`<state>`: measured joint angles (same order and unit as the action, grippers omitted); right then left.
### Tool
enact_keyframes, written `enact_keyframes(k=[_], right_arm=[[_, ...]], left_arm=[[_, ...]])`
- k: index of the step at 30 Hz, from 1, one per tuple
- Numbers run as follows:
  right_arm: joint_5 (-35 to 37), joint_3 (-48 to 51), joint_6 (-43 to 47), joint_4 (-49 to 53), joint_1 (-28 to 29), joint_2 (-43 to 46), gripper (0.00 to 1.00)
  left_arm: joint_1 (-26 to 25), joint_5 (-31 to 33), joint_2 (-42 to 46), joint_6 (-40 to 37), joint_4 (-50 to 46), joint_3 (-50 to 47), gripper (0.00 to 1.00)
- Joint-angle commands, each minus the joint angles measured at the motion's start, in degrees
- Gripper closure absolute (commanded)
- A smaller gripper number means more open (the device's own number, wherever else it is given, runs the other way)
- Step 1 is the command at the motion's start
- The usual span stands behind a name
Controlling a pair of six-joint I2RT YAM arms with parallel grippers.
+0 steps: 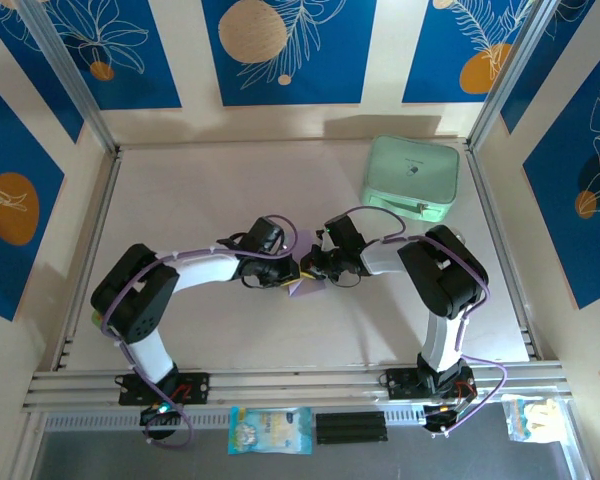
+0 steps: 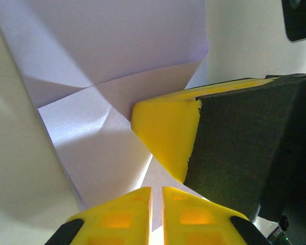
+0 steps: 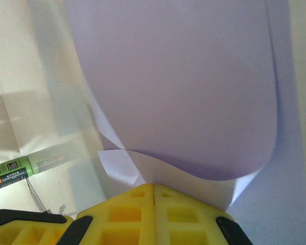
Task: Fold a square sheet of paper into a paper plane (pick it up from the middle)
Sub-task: Fold the triangle a second time at the center of the table.
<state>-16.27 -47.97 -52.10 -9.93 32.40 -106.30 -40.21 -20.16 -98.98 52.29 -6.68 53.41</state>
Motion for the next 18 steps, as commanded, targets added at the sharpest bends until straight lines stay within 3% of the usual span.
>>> enact_keyframes(k=[1, 18], right_arm=[[7.9, 3.2, 0.5, 6.8, 0.2, -4.8, 0.98], [7.0, 3.1, 0.3, 7.2, -0.7, -5.5, 0.98]], left_arm=[[-0.5, -0.8, -2.1, 0.1, -0.9, 1.4, 0.86], [-0.6, -1.8, -4.8, -5.5, -6.7, 2.1, 0.88]])
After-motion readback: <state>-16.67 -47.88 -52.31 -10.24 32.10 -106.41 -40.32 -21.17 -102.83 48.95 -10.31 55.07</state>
